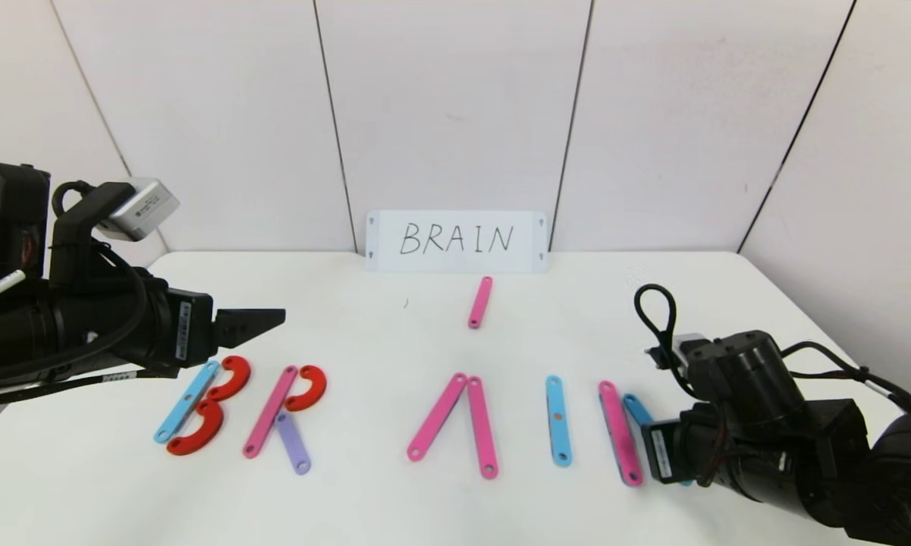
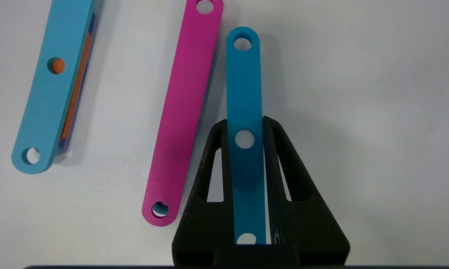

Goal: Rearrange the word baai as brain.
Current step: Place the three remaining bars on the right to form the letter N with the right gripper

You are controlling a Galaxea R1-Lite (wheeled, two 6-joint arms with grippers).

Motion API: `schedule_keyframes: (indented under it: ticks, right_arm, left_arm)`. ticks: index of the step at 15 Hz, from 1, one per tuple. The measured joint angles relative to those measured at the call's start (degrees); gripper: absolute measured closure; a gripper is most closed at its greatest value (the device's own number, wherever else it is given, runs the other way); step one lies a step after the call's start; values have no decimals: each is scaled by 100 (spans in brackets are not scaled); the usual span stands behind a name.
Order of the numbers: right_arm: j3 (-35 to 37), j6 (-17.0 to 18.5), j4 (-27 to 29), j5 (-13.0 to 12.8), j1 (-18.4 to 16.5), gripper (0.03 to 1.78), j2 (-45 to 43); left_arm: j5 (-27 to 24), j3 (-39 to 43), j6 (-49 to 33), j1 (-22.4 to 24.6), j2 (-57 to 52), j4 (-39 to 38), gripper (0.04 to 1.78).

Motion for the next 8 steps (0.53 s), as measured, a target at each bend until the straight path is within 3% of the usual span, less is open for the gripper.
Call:
schedule_keyframes:
  ticks: [4,8]
  right_arm:
    - [177,-102,0,196,-39,154,-52]
    - [435,-555,-350,507,-251,154,-179]
  left_arm:
    - [2,2,5,13,0,0,9]
    - [0,6,7,16,0,0,9]
